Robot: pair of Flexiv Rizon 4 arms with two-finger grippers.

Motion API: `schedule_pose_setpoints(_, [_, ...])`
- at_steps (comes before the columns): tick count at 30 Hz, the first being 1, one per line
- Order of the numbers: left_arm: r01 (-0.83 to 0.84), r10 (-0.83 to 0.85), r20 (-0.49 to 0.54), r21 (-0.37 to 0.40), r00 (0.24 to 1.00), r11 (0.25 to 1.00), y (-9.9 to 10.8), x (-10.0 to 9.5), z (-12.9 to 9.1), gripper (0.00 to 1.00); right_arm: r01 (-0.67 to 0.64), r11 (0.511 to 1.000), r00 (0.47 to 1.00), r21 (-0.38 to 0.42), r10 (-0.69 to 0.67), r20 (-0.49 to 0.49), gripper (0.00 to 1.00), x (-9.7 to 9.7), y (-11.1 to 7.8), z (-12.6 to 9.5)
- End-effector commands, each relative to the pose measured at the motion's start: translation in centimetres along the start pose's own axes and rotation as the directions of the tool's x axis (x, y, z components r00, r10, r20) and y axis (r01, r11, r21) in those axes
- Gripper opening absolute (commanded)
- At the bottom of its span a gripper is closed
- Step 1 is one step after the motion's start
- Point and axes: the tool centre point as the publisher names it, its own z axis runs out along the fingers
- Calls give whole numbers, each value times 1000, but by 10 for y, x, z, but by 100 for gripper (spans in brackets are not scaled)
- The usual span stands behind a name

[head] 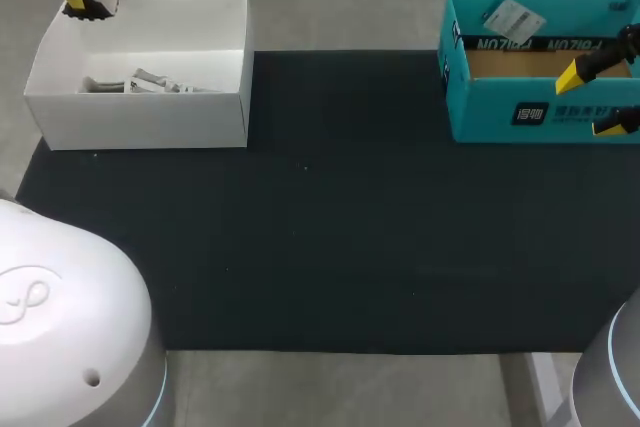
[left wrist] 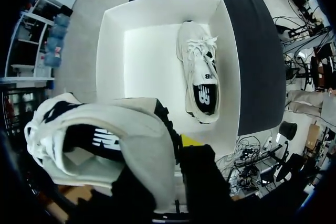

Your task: Take the shoe out of the shoebox, open the shoe tongue, remove and reinsert the insole, then place the shoe into the shoebox

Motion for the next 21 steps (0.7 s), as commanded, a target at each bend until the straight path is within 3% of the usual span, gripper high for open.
schedule_pose_setpoints(1, [14, -12, -77, 18, 997, 1000, 5, -16, 4, 0, -2, 1000, 1000, -1, 2, 2, 100, 0, 0, 1])
schedule_pose_setpoints(15, [14, -12, -77, 18, 997, 1000, 5, -16, 4, 0, -2, 1000, 1000, -1, 2, 2, 100, 0, 0, 1])
schedule_pose_setpoints(16, [-59, 60, -32, 33, 998, 998, 4, -15, 5, 0, -2, 1000, 1000, -1, 2, 2, 100, 0, 0, 1])
schedule_pose_setpoints(19, [-312, 325, -88, 137, 942, 940, 13, -13, 0, 0, -2, 1000, 1000, -1, 2, 2, 100, 0, 0, 1])
schedule_pose_setpoints(21, [-570, 591, -101, 177, 800, 802, 25, -11, -3, 0, -2, 1000, 1000, -1, 2, 2, 100, 0, 0, 1])
